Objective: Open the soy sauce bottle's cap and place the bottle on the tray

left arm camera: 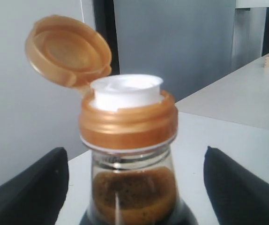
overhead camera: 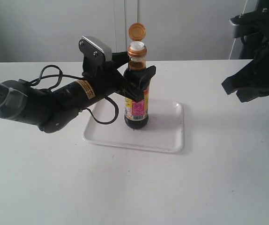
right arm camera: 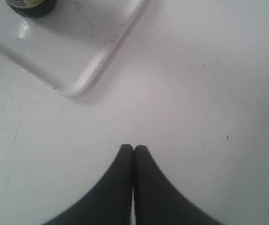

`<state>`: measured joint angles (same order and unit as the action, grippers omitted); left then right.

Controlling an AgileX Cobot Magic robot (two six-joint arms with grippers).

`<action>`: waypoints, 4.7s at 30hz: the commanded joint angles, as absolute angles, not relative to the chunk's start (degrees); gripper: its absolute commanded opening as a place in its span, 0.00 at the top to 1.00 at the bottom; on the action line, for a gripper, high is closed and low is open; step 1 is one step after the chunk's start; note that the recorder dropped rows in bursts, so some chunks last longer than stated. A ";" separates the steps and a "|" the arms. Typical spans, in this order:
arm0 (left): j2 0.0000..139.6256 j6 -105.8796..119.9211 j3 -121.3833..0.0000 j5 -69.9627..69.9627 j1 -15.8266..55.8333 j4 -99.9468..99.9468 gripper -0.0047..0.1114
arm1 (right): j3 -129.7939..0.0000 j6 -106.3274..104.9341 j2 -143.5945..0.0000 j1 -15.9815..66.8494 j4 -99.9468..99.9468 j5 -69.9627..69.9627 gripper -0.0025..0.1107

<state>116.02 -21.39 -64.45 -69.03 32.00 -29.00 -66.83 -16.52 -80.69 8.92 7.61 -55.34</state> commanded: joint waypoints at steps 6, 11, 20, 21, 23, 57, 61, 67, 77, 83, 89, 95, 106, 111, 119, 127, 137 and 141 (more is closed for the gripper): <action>115.08 -20.32 -64.72 -69.96 32.01 -26.14 0.26 | -67.23 -16.60 -80.20 8.60 7.68 -55.23 0.98; 113.48 -20.20 -64.72 -69.96 32.01 -26.26 0.26 | -67.23 -16.60 -80.20 8.60 7.68 -55.23 0.98; 110.70 -20.20 -64.72 -69.96 32.01 -27.76 0.26 | -67.23 -16.60 -80.20 8.60 7.68 -55.23 0.98; 110.70 -20.20 -64.72 -69.96 32.01 -27.76 0.26 | -67.23 -16.60 -80.20 8.60 7.68 -55.23 0.98; 110.69 -20.10 -64.72 -69.96 32.01 -27.76 0.26 | -67.23 -16.60 -80.20 8.60 7.80 -55.33 0.98; 107.67 -19.59 -68.73 -69.96 32.11 -27.49 0.06 | -67.23 -16.70 -80.20 8.60 7.90 -55.20 0.98; 104.52 -20.52 -68.73 -69.96 32.11 -29.24 0.06 | -67.23 -16.70 -80.20 8.60 7.90 -55.20 0.98; 99.02 -21.38 -68.73 -64.54 32.11 -34.83 0.35 | -67.23 -16.70 -80.20 8.60 7.90 -55.20 0.98; 88.97 -27.46 -68.73 -27.63 32.11 -40.39 0.96 | -67.23 -16.83 -80.20 8.60 8.02 -55.20 0.98; 84.56 -27.59 -68.73 -11.43 32.11 -40.39 0.96 | -67.23 -16.83 -80.20 8.60 8.02 -54.84 0.98; 81.96 -27.59 -68.73 1.32 32.11 -40.39 0.96 | -67.23 -16.83 -80.20 8.60 8.02 -54.25 0.98; 80.43 -27.14 -68.73 11.42 32.11 -40.39 0.96 | -67.23 -16.83 -80.20 8.60 8.02 -54.25 0.98; 74.62 -23.77 -61.76 16.59 32.11 -32.66 0.96 | -67.23 -17.81 -80.20 8.60 3.83 -53.21 0.98; 67.93 -23.77 -54.96 17.60 32.11 -28.26 0.96 | -67.23 -17.82 -80.20 8.60 2.63 -53.34 0.98; 56.97 -24.59 -47.16 17.09 32.11 -24.63 0.96 | -67.23 -17.82 -80.20 8.60 2.77 -53.45 0.98; 45.97 -24.70 -41.35 15.50 32.11 -21.18 0.96 | -67.23 -17.82 -80.20 8.60 2.85 -53.45 0.98; 36.37 -23.74 -34.66 14.55 32.11 -17.60 0.96 | -67.23 -17.82 -80.20 8.60 2.97 -53.45 0.98; 34.43 -23.53 -32.95 15.70 32.11 -17.60 0.96 | -67.23 -17.82 -80.20 8.60 2.97 -53.45 0.98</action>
